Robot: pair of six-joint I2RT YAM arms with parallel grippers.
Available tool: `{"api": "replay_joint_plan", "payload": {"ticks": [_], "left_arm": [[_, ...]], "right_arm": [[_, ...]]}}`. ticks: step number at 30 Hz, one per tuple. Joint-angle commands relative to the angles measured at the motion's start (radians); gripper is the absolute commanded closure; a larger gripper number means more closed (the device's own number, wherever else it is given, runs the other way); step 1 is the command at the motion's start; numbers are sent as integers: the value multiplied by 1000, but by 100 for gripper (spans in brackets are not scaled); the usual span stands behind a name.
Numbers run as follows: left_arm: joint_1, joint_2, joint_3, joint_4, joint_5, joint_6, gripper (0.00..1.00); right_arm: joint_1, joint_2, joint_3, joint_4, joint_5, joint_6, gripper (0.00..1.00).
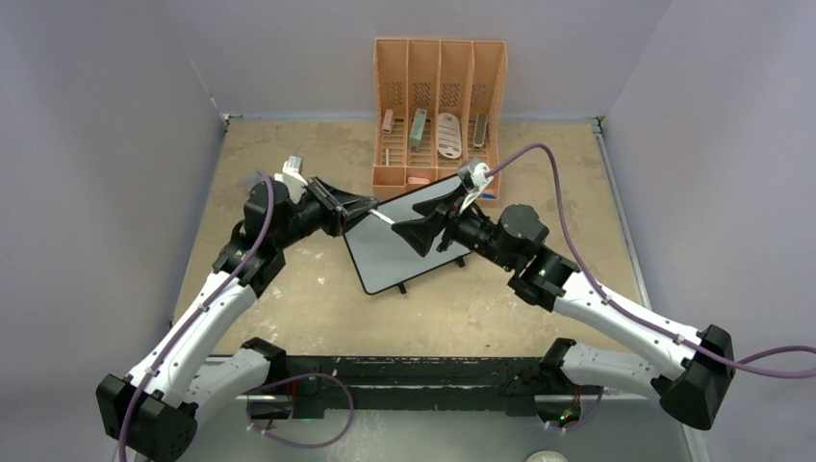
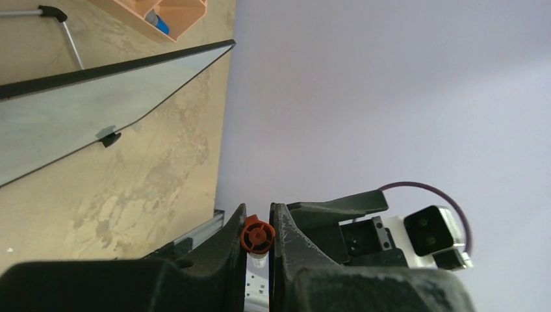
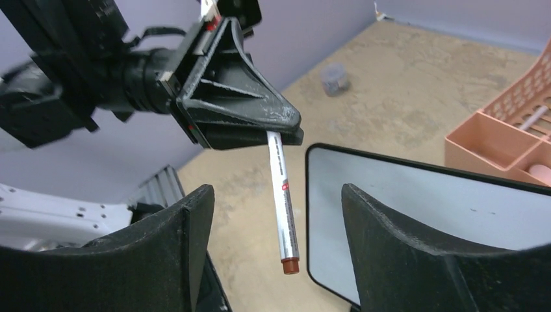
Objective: Write a sentence on the whiteboard
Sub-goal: Open the whiteboard marker at the center of the board.
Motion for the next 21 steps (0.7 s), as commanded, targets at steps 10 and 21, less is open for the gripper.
{"api": "replay_joint_plan", "payload": {"ticks": [10,21], "left_arm": [[7,-64,-106,215,8,-268,100],[7,-68,-136,258,0,-301,100]], "right_arm": [[1,53,-124,455,-2,212,36],[8,124,-87,425,0,224,46]]}}
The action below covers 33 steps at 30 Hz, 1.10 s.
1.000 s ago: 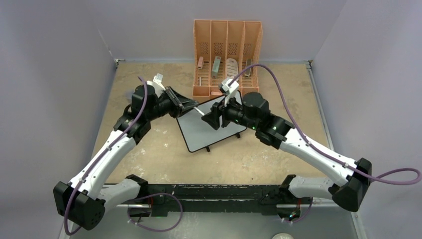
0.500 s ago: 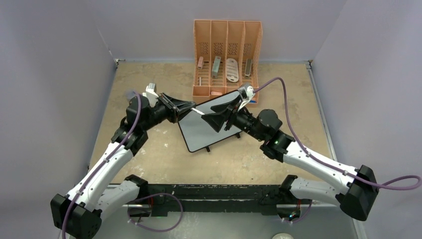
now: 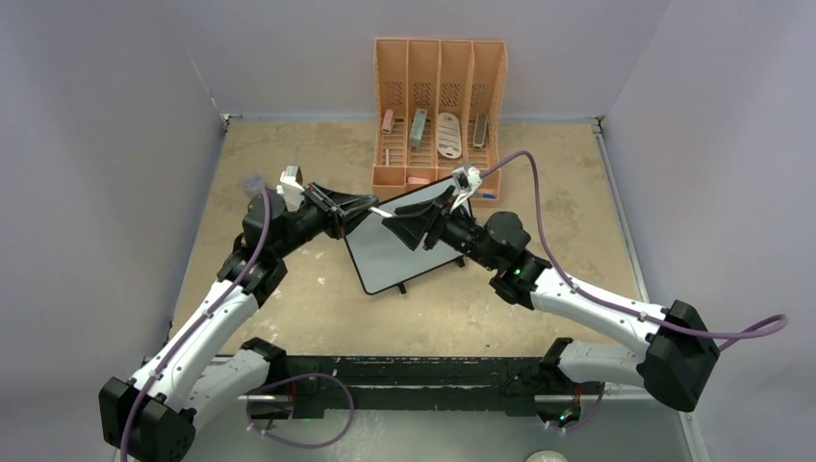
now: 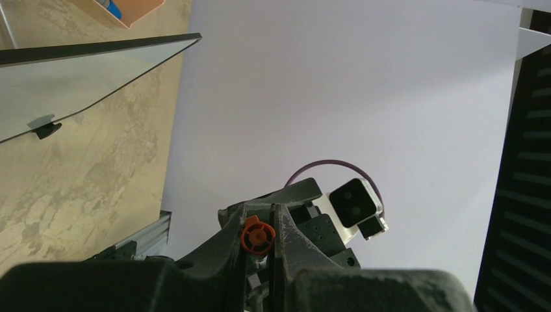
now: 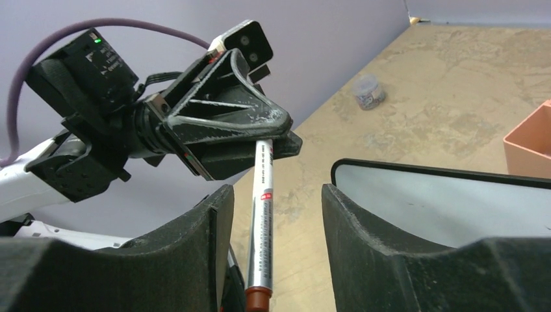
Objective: Write a sentence on the whiteboard
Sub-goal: Open the whiteboard marker at the center of the board.
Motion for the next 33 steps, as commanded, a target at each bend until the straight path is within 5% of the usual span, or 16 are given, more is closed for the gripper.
{"api": "replay_joint_plan", "payload": {"ticks": [1,14,22,27,33], "left_arm": [[7,-17,-6,57,-4,-74,100],[7,-19,-1,33,-18,-48,100],[7,-14,2,34,-20,-46,100],[7,-12,0,23,-32,-46,100],[7,-12,-2,-2,-66,-45,100]], "right_arm": [[10,4,46,29,6,5,47],[15,1,71,-2,23,-4,59],[15,8,80,-16,21,-12,76],[15,1,88,-41,25,-24,98],[15,-14,87,-58,24,-37,100]]}}
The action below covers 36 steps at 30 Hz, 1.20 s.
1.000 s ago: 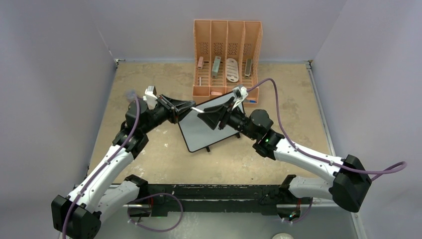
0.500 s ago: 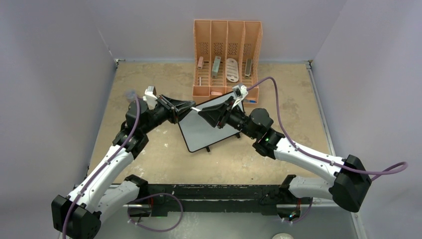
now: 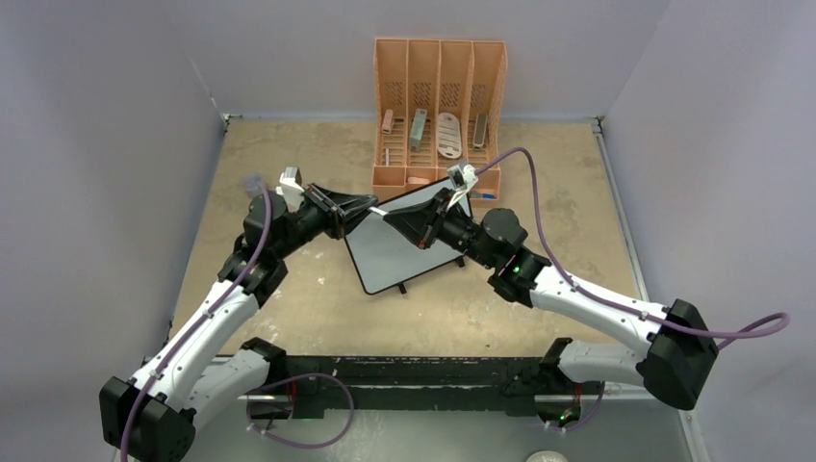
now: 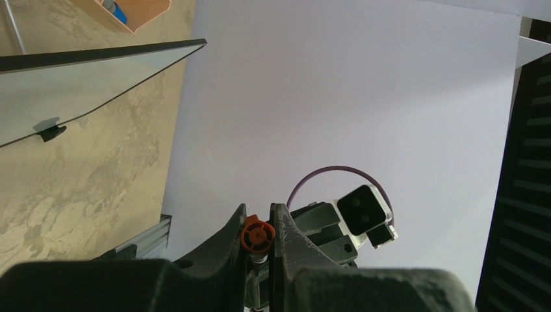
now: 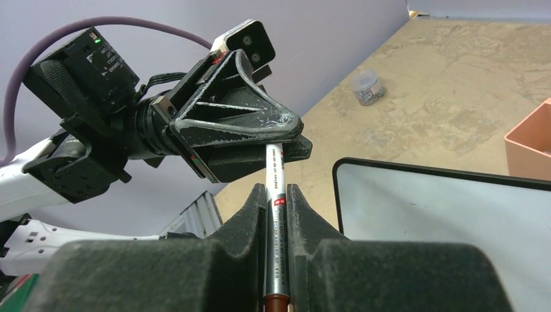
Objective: Write a sentence on the whiteboard
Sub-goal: Open the whiteboard marker at the center of the board, then place the pen cap at the center of the board.
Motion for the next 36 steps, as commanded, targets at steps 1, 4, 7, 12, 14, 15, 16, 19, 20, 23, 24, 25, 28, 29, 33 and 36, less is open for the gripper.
{"api": "replay_joint_plan", "payload": {"ticks": [1,4,7,12,14,15,16,19,20,23,24,25,28,29,33,36], "left_arm": [[8,-14,2,-8,-53,-38,100],[12,-20,-2,-18,-86,-36,100],[22,-23,-7,-39,-126,-38,100],[60,-29,-48,-13,-154,-100,100],[85,-32,-53,-9,-171,-117,100],[98,-33,-53,-8,-178,-119,100],[110,-35,-51,-9,-183,-120,100],[148,-38,-42,-19,-198,-118,100],[160,-39,-39,-22,-199,-118,100],[194,-41,-28,-29,-195,-94,100],[200,-41,-16,-43,-193,-71,100],[206,-40,-1,-56,-192,-37,100],[217,-26,91,-200,-211,143,100],[222,-11,125,-240,-218,258,100],[232,73,292,-448,-276,616,100],[232,130,366,-557,-317,821,100]], "right_arm": [[3,-32,44,3,13,-29,100],[4,-47,31,6,14,-40,100],[4,-69,5,10,9,-46,100],[4,-103,-35,19,-12,-49,100],[4,-116,-49,20,-22,-51,100],[3,-123,-55,18,-24,-53,100],[4,-130,-61,15,-25,-56,100],[4,-149,-70,-6,-23,-64,100],[4,-153,-74,-10,-22,-66,100],[4,-170,-84,-13,-17,-67,100],[4,-176,-86,-18,-12,-69,100],[4,-182,-87,-26,-6,-71,100],[4,-200,-87,-59,0,-78,100],[3,-206,-86,-69,3,-79,100],[4,-221,-68,-117,30,-107,100],[4,-220,-66,-139,42,-122,100]]}}
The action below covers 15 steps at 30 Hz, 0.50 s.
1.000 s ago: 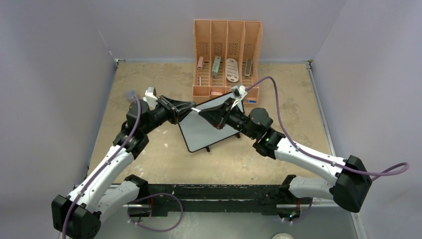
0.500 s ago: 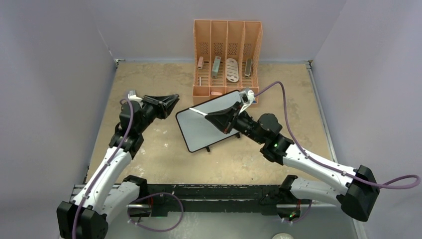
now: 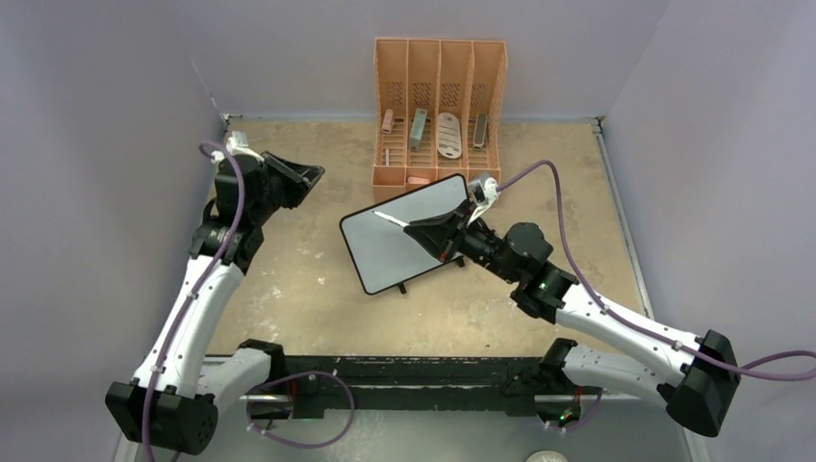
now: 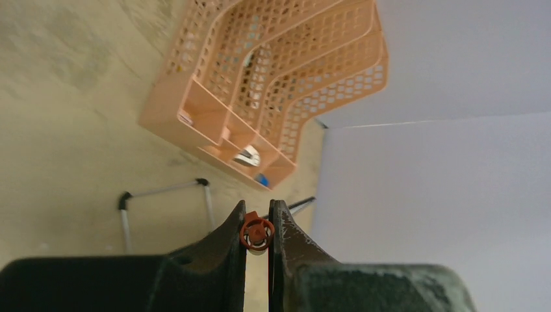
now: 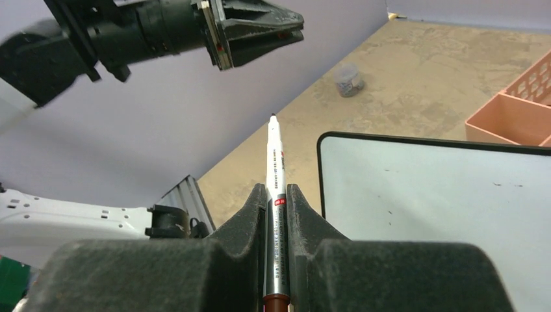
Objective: Write a sentence on the whiteboard
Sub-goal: Place the pen cap at the center of the board.
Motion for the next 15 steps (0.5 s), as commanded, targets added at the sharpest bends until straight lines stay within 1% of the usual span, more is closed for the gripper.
{"api": "replay_joint_plan", "payload": {"ticks": [1,4,8,11,13,15], "left_arm": [[8,73,132,-240,-96,433,100],[8,134,175,-304,-145,573,100],[9,250,214,-375,-160,727,100],[12,352,223,-421,-135,806,100],[15,425,223,-450,-121,828,100],[15,472,206,-440,-112,851,100]], "right_arm": [[4,-20,17,-15,37,-43,100],[4,-17,9,-16,43,-49,100],[4,-25,17,-37,77,-91,100],[3,-37,24,-65,100,-113,100],[3,-46,23,-74,104,-123,100],[3,-49,21,-73,133,-132,100]]}}
